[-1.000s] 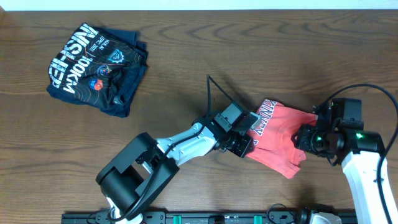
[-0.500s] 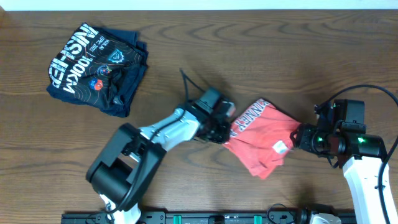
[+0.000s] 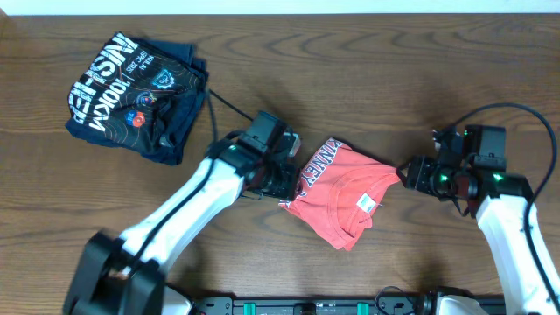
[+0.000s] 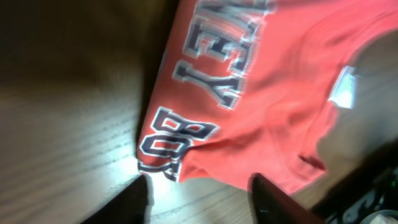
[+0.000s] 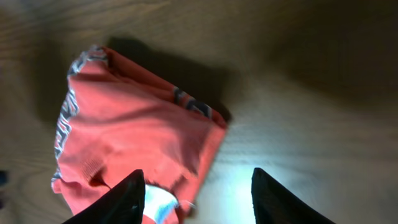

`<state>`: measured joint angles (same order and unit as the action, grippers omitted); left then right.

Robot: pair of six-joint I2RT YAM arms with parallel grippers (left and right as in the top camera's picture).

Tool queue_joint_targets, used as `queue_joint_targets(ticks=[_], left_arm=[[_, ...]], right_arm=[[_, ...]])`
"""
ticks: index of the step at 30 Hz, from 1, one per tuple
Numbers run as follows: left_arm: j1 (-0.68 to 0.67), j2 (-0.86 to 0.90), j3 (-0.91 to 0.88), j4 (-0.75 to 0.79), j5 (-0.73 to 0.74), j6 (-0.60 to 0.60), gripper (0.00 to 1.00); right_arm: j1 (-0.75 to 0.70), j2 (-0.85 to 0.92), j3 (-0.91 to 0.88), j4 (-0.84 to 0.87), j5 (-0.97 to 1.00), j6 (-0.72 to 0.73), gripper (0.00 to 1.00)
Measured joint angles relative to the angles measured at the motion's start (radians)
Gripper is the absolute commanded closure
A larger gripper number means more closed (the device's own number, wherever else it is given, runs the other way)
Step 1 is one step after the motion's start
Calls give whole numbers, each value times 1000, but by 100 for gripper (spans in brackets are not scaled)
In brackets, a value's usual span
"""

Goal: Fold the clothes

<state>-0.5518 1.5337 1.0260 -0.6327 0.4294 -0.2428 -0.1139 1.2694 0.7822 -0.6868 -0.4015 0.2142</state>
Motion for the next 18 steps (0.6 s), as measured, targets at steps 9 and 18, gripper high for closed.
queue_joint_targets(ticks=[9,18], left_arm=[[0,-61,0,75,-18,8,29],[0,-26,0,88,-18,8,28]], right_arm=[[0,172,-6,61,-15,-19,99],[0,237,-8,180,45,-20,99]])
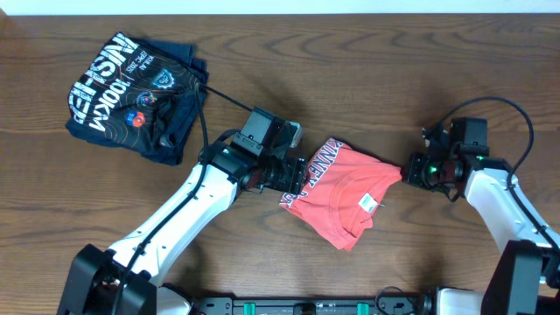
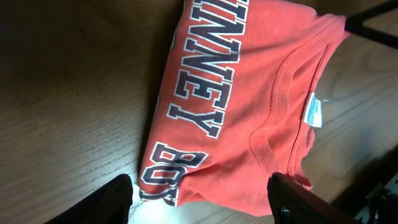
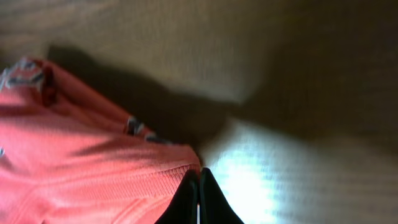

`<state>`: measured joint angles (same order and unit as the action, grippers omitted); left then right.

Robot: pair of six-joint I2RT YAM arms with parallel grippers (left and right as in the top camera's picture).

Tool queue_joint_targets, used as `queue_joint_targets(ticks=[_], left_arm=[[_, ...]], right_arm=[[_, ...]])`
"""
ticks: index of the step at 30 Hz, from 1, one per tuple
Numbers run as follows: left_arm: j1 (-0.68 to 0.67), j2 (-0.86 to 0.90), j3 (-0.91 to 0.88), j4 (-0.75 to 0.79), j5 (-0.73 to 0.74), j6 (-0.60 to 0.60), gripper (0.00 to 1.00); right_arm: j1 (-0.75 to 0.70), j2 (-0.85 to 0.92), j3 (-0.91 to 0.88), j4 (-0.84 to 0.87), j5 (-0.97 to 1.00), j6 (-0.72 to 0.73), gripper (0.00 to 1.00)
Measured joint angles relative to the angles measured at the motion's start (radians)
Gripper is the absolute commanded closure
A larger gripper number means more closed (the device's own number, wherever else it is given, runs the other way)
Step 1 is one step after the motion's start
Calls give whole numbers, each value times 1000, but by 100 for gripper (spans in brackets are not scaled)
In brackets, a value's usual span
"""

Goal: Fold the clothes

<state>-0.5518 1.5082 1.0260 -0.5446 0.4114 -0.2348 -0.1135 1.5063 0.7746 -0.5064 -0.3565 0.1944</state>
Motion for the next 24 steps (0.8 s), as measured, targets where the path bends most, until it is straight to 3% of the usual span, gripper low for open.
queue_joint_targets(ticks=[2,4,5,13,19,21,24], left_arm=[[0,0,0,6,0,0,25],[0,0,0,9,0,0,24],[0,0,0,9,0,0,24],[-13,0,0,6,0,0,21],[-55,0,0,6,0,0,20],[-67,0,0,7,0,0,20],[-74,0,0,8,0,0,20]], right_arm=[[0,18,0,39,15,3,94],[0,34,0,59,41,15,74],[0,39,0,68,59,15,72],[-49,-34,11,-55,-27,26,70],[-35,-143,25,-244,-164,29,57],[0,-138,19,-260,-179,26,61],[74,-126,-27,-207,-199,18,96]])
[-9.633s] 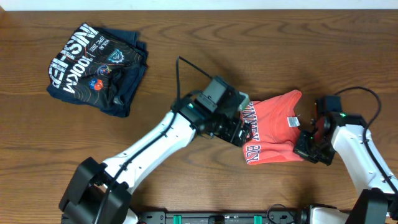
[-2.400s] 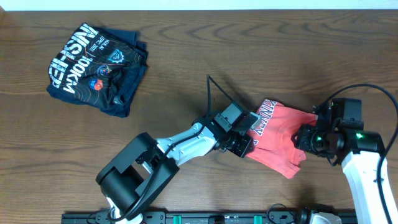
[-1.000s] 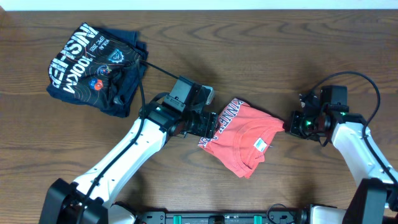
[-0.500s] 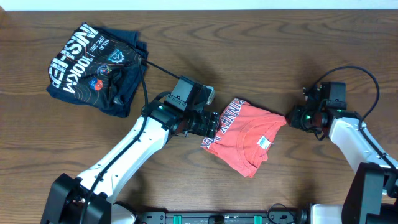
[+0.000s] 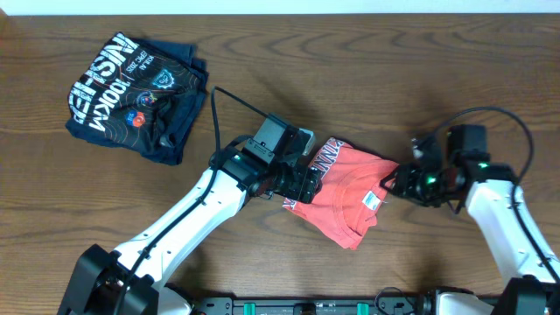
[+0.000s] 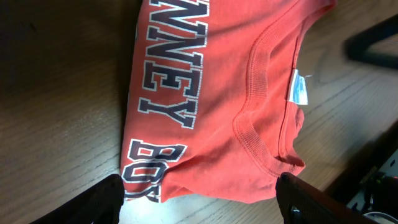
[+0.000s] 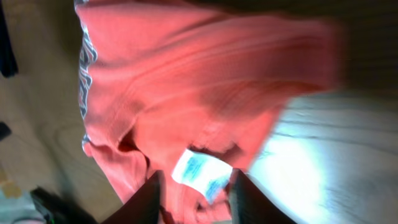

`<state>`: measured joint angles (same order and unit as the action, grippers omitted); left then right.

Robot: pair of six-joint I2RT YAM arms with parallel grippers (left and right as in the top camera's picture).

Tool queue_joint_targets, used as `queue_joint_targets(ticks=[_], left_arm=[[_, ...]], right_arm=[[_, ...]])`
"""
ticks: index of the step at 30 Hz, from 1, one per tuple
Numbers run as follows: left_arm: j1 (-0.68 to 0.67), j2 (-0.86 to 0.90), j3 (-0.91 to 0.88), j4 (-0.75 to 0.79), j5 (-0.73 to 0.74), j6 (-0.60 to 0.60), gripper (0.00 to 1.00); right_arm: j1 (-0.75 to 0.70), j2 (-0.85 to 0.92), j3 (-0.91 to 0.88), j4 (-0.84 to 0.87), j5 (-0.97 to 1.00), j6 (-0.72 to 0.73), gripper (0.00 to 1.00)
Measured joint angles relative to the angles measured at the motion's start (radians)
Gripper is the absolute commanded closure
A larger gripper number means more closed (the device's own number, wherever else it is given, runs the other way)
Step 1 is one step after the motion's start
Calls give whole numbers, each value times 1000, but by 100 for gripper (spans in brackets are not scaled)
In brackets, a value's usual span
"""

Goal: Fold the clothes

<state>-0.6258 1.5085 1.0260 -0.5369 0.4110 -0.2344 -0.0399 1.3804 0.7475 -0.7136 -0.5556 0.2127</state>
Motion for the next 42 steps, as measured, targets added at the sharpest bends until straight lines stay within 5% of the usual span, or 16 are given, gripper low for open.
queue_joint_targets(ticks=[8,16,28,42], left_arm=[[0,0,0,0,0,0,20],[0,0,0,-15,0,0,20],[0,0,0,-35,-27,0,20],[0,0,0,-35,-30,0,19]], right_arm=[[120,112,-172,306,16,8,99],[82,153,-149,257,-13,81,99],[59,-26,-148,51,-182,-109,93],[145,130,-183,26,-29,-58,99]])
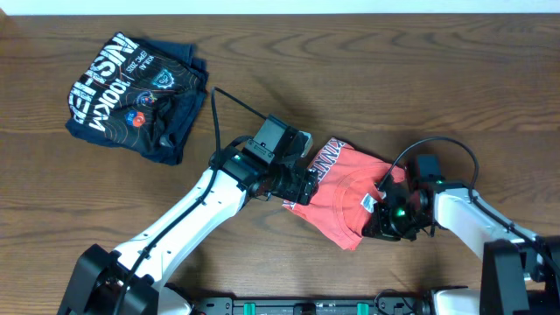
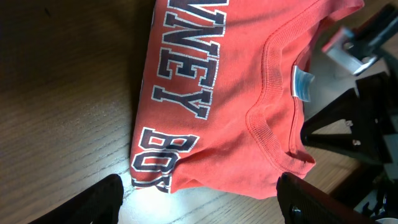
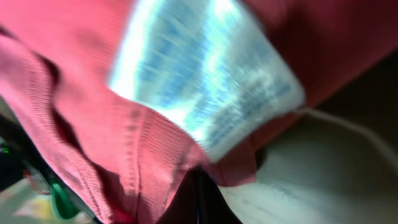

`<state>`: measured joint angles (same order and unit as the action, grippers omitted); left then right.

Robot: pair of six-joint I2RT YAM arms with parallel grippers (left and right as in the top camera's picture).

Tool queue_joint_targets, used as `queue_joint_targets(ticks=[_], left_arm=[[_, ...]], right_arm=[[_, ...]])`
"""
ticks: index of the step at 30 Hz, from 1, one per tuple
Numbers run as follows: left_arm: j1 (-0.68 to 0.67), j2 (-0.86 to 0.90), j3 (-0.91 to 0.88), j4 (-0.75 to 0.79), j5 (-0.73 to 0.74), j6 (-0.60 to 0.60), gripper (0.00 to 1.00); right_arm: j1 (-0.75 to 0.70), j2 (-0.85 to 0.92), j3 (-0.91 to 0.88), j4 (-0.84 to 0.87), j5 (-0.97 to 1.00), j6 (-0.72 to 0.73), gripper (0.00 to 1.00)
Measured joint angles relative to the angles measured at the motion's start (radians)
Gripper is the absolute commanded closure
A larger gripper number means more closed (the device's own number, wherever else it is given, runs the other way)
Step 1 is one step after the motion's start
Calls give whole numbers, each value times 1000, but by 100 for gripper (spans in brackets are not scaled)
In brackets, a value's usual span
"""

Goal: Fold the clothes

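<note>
A red shirt with dark lettering lies crumpled mid-table, its collar and white label facing up. My left gripper stands wide open at the shirt's left edge; in the left wrist view its fingers straddle the shirt's lettered hem. My right gripper is pressed against the shirt's right side, and in the right wrist view it is shut on red collar fabric just below the label.
A folded navy shirt with white print lies at the far left of the wooden table. Black cables run from both arms across the table.
My right gripper stood open over the shirt's right side by the label; now it is lower and shut on the collar fabric beside the label. The left gripper has barely moved.
My right gripper first hovered open to the right of the red shirt, then was shut at its right corner, then open over the label, and now grips the collar there. My left gripper stayed open at the shirt's left edge throughout.
</note>
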<state>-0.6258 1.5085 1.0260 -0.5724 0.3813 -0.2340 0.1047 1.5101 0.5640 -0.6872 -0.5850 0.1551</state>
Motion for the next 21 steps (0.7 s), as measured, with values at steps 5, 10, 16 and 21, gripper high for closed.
queue_joint_targets(ticks=[5,10,16,21], left_arm=[[0,0,0,0,-1,0,20],[0,0,0,0,-4,0,19],[0,0,0,24,-22,0,19],[0,2,0,39,-23,0,19]], right_arm=[[-18,-3,9,-23,11,94,99],[-56,-95,57,-98,46,138,99],[-63,-262,140,-10,55,159,85],[-63,-262,145,128,58,172,79]])
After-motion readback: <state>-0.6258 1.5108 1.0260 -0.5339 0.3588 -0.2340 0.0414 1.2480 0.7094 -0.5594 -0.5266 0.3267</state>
